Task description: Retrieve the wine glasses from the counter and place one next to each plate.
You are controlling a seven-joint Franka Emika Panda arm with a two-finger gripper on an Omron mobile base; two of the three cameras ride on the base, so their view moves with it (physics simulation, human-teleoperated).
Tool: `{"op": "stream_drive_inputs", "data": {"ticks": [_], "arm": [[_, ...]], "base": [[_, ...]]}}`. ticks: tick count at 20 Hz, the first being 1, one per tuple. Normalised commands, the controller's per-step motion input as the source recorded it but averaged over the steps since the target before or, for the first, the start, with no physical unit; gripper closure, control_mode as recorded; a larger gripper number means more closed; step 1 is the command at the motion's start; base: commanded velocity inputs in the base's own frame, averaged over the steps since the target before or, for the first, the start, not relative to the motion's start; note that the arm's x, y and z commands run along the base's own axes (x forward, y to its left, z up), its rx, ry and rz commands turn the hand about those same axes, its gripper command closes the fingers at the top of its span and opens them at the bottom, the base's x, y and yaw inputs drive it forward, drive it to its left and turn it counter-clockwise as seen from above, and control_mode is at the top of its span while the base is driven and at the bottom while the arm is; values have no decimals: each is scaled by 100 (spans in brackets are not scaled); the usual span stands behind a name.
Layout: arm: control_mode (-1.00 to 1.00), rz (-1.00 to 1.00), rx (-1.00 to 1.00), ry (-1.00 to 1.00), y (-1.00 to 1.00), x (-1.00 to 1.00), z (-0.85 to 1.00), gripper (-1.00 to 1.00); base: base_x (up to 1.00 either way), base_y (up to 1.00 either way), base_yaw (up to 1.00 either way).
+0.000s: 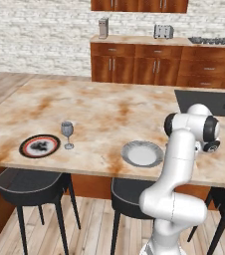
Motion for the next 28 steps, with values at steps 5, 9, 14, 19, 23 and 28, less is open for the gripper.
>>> {"op": "stream_drive_inputs", "data": {"ticks": [5, 9, 14, 19, 23, 28], "arm": [[-100, 0, 0, 0, -39, -7, -2, -100], [-100, -10, -4, -4, -12, -25, 7, -100], [-100, -23, -3, -6, -4, -27, 25, -100], [-100, -5, -1, -19, 0, -76, 68, -100], [-100, 0, -5, -18, 0, -71, 82, -100], [-100, 0, -15, -17, 18, -61, 97, -100]], "base": [[0, 0, 0], [0, 0, 0], [0, 0, 0], [0, 0, 0], [0, 0, 0], [0, 0, 0]]}}
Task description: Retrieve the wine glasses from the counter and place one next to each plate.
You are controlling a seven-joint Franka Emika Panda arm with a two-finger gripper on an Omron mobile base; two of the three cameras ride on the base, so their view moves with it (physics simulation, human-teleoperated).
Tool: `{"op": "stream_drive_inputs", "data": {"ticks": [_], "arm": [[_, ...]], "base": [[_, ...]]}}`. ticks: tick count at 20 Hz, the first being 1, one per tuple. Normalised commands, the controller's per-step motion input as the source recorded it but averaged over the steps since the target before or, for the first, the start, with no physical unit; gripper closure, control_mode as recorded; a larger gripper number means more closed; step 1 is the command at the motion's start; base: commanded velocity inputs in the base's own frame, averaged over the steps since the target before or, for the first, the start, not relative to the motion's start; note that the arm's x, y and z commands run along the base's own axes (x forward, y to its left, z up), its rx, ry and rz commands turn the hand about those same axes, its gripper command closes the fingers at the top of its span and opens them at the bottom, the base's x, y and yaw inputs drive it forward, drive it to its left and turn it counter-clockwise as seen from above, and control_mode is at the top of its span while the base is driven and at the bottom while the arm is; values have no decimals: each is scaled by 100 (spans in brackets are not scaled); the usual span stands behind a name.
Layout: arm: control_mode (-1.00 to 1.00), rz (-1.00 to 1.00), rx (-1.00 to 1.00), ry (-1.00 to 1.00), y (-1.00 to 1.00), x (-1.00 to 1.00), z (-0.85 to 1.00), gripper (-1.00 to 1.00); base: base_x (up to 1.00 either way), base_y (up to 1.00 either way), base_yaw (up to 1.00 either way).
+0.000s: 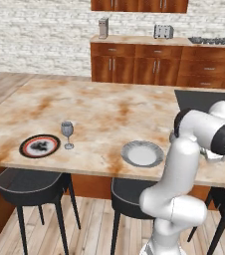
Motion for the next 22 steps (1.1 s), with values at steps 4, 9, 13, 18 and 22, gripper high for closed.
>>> {"op": "stream_drive_inputs", "data": {"ticks": [4, 9, 13, 18, 22], "arm": [[-100, 0, -21, -18, 46, -70, 90, -100], [-100, -7, -21, -19, 73, -62, 64, -100], [-100, -37, -17, -15, 87, -23, 30, -100], [-100, -36, -13, -19, 61, -32, 65, -100], [-100, -12, -2, -16, 30, -61, 100, -100]], "base": [[0, 0, 0], [0, 0, 0], [0, 0, 0], [0, 0, 0], [0, 0, 0]]}}
